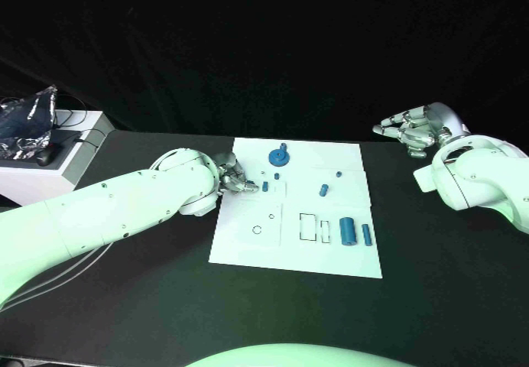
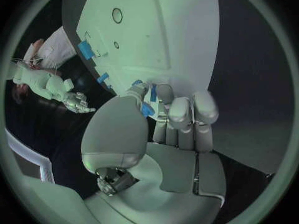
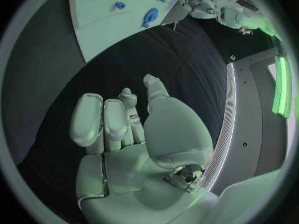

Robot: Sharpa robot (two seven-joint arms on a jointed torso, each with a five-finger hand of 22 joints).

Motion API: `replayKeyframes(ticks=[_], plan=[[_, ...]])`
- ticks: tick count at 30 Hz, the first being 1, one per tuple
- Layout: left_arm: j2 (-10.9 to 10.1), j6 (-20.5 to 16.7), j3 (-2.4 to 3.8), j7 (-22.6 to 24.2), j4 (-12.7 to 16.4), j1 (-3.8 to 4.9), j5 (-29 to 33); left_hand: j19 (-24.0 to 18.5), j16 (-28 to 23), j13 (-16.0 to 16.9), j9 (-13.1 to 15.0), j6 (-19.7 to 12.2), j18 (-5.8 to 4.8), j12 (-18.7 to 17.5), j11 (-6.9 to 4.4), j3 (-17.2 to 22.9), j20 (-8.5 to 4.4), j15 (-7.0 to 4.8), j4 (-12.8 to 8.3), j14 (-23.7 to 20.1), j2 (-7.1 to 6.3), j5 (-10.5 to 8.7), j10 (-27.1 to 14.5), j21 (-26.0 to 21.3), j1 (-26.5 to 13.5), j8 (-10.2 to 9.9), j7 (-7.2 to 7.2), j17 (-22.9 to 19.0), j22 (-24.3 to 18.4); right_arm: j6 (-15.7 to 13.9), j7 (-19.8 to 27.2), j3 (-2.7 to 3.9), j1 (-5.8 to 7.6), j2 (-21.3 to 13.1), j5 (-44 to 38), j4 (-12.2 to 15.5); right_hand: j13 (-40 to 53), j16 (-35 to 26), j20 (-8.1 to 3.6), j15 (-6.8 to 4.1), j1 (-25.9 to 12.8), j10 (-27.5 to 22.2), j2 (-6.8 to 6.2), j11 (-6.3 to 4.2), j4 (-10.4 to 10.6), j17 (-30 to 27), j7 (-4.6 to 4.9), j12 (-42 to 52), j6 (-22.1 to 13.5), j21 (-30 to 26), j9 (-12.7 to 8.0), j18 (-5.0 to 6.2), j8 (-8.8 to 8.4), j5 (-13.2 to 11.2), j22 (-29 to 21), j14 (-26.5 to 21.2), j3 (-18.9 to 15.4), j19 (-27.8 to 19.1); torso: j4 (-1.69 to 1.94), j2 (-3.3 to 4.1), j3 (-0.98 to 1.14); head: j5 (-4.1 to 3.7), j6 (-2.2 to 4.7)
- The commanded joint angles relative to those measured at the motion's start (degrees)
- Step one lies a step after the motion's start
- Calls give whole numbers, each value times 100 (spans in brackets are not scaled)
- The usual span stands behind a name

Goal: Assemble the parts on the task board

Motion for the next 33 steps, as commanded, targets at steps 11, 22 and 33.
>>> replayKeyframes(ticks=[11,22,33], plan=[[16,-109,5,60,15,1,64,23,-32,-15,-77,52,-30,29,19,-104,-46,31,46,-5,85,38,17,-12,-158,-74,39,7,448,32,52,1,-3,3,-56,-2,5,-17,-48,-23,-14,-19,-12,-26,-18,-5,39,-15,19,-19,-8,30,-37,37,852,2,17,225,-2,0,2,4,2],[2,-131,50,31,32,1,64,23,-33,-18,-178,72,-24,26,29,-114,-46,35,65,-7,173,45,16,-19,-389,-158,56,10,447,40,49,1,-7,4,-56,-10,5,-17,-48,-23,-14,-19,-12,-26,-18,-5,39,-15,19,-19,-8,30,-37,37,852,2,17,225,-2,-2,5,15,15],[0,72,93,-86,16,2,132,17,-52,-17,-198,49,-15,22,37,-85,-35,38,69,-14,215,45,-2,-32,-484,-167,68,-9,443,85,33,1,-16,11,-56,-10,5,-17,-48,-23,-14,-19,-12,-26,-18,-5,39,-15,19,-19,-8,30,-37,37,852,2,17,225,-4,0,4,18,16]])
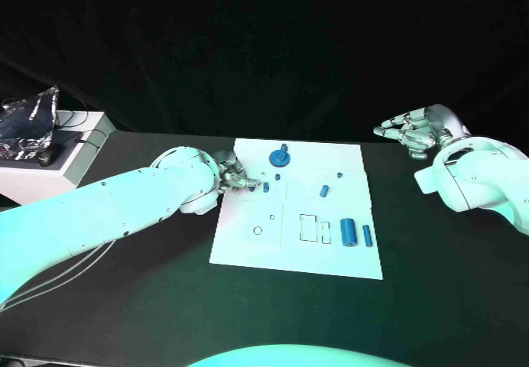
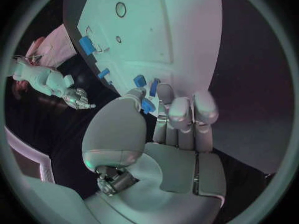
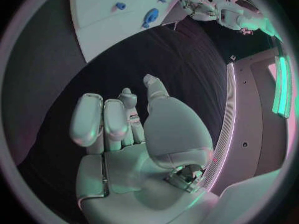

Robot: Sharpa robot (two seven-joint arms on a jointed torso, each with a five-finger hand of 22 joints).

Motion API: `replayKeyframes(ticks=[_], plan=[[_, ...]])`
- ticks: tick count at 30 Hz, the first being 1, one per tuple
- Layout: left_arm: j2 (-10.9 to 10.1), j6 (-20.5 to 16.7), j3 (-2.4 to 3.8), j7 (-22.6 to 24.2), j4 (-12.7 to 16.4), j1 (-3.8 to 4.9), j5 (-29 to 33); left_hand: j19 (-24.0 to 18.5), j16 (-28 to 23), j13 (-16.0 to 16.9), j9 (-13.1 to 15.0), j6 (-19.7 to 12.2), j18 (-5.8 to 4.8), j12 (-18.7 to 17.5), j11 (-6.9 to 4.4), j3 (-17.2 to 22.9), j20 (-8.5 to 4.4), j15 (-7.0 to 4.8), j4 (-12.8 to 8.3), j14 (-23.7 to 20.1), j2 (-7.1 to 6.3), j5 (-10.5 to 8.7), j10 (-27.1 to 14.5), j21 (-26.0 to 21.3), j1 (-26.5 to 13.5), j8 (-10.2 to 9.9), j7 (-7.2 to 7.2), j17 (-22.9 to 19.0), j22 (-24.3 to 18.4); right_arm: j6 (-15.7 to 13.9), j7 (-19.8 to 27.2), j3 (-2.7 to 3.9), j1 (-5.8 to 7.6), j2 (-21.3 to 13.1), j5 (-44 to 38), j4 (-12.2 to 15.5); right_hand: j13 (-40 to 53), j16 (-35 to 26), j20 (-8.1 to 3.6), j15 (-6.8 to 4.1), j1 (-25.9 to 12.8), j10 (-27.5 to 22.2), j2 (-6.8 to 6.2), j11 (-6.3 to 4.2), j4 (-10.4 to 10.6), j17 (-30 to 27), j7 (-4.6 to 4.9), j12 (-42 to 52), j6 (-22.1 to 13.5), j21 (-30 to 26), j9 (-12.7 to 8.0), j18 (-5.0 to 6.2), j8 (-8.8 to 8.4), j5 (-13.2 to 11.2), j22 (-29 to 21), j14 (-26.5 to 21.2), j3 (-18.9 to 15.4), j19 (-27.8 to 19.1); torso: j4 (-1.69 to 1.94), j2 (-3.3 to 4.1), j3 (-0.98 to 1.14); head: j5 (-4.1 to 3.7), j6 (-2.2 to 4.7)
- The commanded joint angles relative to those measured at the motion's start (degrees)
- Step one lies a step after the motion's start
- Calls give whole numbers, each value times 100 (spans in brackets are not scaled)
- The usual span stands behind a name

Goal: Assemble the parts on the task board

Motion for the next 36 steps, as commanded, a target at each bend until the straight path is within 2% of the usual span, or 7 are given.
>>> replayKeyframes(ticks=[1,17,23,24,27,29,36], plan=[[8,143,8,-54,0,2,82,-4,-32,-7,-12,0,-13,23,37,23,-12,39,4,-14,-2,26,-6,-33,-67,-22,29,-8,444,77,37,1,-6,5,-55,3,5,-17,-48,-23,-14,-19,-12,-27,-18,-5,39,-15,18,-19,-8,30,-37,37,849,2,17,225,-2,3,-1,1,2],[16,156,9,-47,-16,3,116,-7,-41,-9,-103,-30,-7,23,36,345,-4,41,-28,-13,140,27,-18,-39,205,-50,35,-10,448,92,35,1,-8,5,-58,7,8,-12,-48,-23,-8,-15,-6,-28,-27,-1,41,-14,18,-6,-10,27,-37,37,853,3,17,227,0,3,-4,-4,4],[11,42,10,14,4,3,120,-7,-43,-6,-51,-109,-10,22,27,1391,-13,40,-116,-14,230,9,-33,-41,12,30,41,-6,454,94,34,1,-8,6,-104,7,8,-12,-48,-23,-8,-15,-6,-28,-27,-1,41,-14,18,-6,-10,27,-37,37,853,3,17,227,-4,7,-4,-5,11],[10,28,10,23,6,3,122,-2,-48,-3,4,-133,-17,24,32,1916,-27,46,-239,-20,158,-18,-26,-39,-223,100,60,-7,456,93,34,1,-8,6,-108,8,8,-12,-48,-23,-8,-15,-6,-28,-27,-1,41,-14,18,-6,-10,27,-37,37,853,3,17,227,-3,7,-5,-5,10],[8,-1,10,53,14,3,130,-4,-44,1,41,-160,-13,26,35,2382,-14,30,-471,-12,331,-8,-34,-40,-433,163,41,-7,459,95,32,1,-9,6,-115,6,8,-12,-48,-23,-8,-15,-6,-28,-27,-1,41,-14,18,-6,-10,27,-37,37,853,3,17,227,-2,4,-4,-5,13],[5,0,10,73,21,3,142,-7,-47,4,156,-189,-14,27,17,2813,-19,27,-659,-12,337,-13,-35,-42,-557,306,25,-11,461,98,29,1,-9,5,-118,5,8,-12,-48,-23,-8,-15,-6,-28,-27,-1,41,-14,18,-6,-10,27,-37,37,853,3,17,227,-2,5,-6,-9,4],[-2,37,11,114,37,3,177,-13,-46,11,244,-255,-20,31,13,3133,-22,30,-913,-10,382,-26,-37,-42,-723,463,15,-14,467,113,21,1,-9,5,-122,3,8,-12,-48,-23,-8,-15,-6,-28,-27,-1,41,-14,18,-6,-10,27,-37,37,853,3,17,227,0,3,-5,-19,-9]])
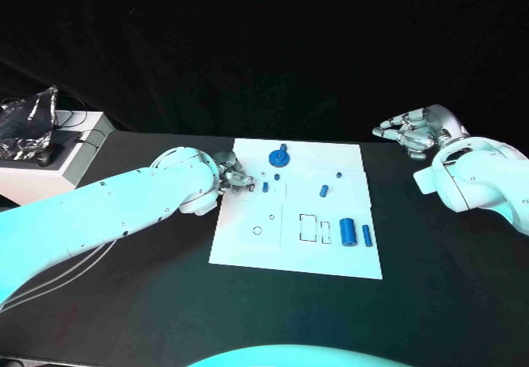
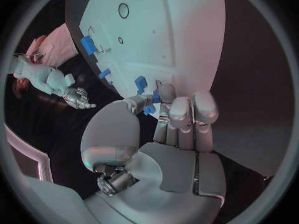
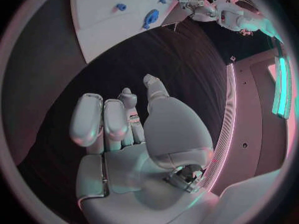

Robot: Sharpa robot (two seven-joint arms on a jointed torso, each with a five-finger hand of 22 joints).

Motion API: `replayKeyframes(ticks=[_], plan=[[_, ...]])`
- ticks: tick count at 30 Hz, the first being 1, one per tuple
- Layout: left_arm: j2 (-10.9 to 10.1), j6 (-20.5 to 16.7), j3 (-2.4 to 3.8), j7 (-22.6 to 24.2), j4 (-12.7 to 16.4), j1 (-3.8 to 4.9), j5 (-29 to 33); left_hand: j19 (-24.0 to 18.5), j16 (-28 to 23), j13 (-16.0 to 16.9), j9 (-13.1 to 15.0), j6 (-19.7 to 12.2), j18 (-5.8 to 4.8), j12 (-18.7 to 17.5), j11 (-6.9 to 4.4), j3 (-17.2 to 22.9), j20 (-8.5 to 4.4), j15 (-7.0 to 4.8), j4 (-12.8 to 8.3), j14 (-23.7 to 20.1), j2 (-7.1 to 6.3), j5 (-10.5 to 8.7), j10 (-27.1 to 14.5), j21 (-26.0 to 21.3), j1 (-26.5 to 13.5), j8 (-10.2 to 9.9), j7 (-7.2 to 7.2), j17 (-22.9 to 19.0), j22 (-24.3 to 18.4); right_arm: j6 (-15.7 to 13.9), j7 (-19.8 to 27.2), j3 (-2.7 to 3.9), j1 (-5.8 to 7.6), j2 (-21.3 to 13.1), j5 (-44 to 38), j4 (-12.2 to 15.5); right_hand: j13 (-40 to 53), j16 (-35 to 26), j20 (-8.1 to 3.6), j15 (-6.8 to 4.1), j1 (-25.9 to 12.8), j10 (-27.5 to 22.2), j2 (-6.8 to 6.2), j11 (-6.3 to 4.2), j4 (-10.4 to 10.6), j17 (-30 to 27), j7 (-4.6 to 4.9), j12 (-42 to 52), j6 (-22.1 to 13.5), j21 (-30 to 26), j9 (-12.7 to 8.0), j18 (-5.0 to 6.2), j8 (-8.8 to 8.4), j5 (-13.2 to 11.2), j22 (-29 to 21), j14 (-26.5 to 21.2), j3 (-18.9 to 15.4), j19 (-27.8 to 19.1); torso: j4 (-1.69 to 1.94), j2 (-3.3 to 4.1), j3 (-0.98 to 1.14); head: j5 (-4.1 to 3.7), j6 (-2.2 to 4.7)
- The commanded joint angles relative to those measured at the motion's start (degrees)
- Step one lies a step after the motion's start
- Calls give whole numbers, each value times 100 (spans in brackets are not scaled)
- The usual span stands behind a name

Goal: Assemble the parts on the task board

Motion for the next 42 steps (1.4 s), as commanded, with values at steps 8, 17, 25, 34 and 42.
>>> replayKeyframes(ticks=[8,17,25,34,42], plan=[[-19,80,13,156,40,3,193,-38,-40,7,-3,-49,-17,31,-26,278,-3,24,-325,7,134,-28,-22,-45,179,48,8,-35,461,94,22,2,-3,2,-87,3,8,-12,-49,-24,-8,-16,-6,-28,-27,-1,41,-14,18,-6,-5,27,-37,37,855,3,17,227,1,1,4,-13,-25],[-20,410,147,247,-4,8,811,-111,-33,6,-45,-106,-7,50,-3,150,21,48,-250,-18,139,-114,-87,-142,443,37,41,-54,433,96,22,2,-4,7,-104,-3,16,-10,-49,-25,-12,-8,-5,-29,-28,-1,39,-3,29,-2,-5,27,-35,37,855,3,15,227,-1,-1,4,-15,-28],[80,1287,205,256,-310,207,1139,-158,-7,-21,-104,-82,-1,19,3,101,48,66,-359,-35,18,-110,-86,-202,673,-20,52,-27,413,95,20,2,-4,14,-106,-8,20,-9,-50,-25,-20,-4,-2,-30,-21,-1,37,0,28,-2,-6,27,-37,37,855,3,13,227,-3,5,6,-4,-38],[363,2229,204,207,-902,559,1234,-173,35,-44,-165,-19,5,-42,8,93,78,80,-434,-34,-61,-106,-50,-212,851,-117,60,56,414,94,22,2,-4,27,-106,-16,20,-9,-50,-25,-20,-4,-2,-30,-21,-1,37,0,28,-2,-6,27,-37,37,855,3,13,227,-5,3,9,0,-60],[584,2397,28,152,-1217,778,1050,-148,74,-40,-171,37,16,-62,-3,74,104,76,-463,1,-80,-92,8,-179,864,-156,48,145,427,91,27,2,-4,43,-106,-22,20,-9,-50,-25,-20,-4,-2,-30,-21,-1,37,0,28,-2,-6,27,-37,37,855,3,13,227,3,-6,8,8,-84]])
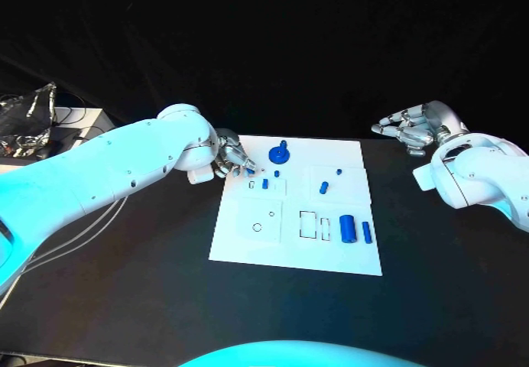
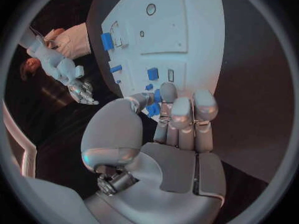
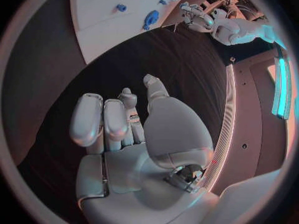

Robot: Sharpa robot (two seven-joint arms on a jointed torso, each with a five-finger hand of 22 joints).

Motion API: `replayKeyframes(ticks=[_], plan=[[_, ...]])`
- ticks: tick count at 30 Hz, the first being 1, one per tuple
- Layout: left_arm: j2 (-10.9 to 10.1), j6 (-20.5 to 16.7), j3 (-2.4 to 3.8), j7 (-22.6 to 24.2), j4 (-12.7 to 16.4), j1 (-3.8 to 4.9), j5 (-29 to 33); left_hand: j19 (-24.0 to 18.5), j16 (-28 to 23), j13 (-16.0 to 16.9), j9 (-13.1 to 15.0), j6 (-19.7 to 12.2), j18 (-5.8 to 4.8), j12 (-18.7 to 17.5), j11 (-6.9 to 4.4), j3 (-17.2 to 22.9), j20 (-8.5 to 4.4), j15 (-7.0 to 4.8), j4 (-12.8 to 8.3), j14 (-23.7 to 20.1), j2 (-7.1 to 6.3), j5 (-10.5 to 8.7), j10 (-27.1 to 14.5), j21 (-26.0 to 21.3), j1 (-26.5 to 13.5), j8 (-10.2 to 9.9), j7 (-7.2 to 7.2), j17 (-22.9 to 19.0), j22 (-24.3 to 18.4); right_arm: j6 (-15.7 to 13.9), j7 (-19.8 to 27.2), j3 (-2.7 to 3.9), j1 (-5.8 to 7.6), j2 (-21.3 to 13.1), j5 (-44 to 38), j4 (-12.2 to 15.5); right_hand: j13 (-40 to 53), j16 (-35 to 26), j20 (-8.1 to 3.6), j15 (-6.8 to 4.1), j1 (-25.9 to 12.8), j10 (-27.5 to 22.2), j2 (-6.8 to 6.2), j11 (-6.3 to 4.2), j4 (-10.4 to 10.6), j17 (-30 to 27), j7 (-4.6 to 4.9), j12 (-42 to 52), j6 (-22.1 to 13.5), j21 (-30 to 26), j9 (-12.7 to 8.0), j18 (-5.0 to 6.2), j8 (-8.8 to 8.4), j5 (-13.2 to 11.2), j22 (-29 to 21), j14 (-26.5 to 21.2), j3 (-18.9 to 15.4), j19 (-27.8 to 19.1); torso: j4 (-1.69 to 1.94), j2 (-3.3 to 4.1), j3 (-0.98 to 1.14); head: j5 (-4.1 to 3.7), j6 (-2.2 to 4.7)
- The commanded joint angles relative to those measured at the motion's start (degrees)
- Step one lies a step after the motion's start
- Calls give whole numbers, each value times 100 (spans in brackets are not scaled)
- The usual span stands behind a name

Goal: Assemble the parts on the task board

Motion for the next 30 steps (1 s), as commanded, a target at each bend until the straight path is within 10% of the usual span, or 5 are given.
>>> replayKeyframes(ticks=[1,18,30], plan=[[69,307,-84,-11,-32,54,-118,10,26,-3,-2,48,19,-26,-29,254,38,13,-287,26,176,45,61,25,218,-40,-3,18,429,64,33,1,-2,12,-59,-2,10,-9,-50,-25,-20,-13,-2,-39,-21,-1,23,0,-2,-2,-7,27,-37,37,852,3,13,227,9,-11,1,12,-25],[84,-582,-446,-66,255,99,-805,67,-7,26,96,83,61,-35,-49,302,93,0,-256,54,167,54,127,100,171,-34,-28,66,451,73,49,1,-36,42,-32,-16,10,-9,-50,-25,-20,-13,-2,-39,-21,-1,23,0,-2,-2,-7,27,-37,37,852,3,13,227,11,-14,-17,56,-3],[44,-607,-529,-68,410,92,-897,79,-8,24,154,83,71,-33,-55,309,112,-5,-224,61,155,51,137,125,143,-16,-42,82,460,83,53,1,-60,52,-28,-17,10,-9,-50,-25,-20,-13,-2,-39,-21,-1,23,0,-2,-2,-7,27,-37,37,852,3,13,227,8,2,-10,75,-17]])
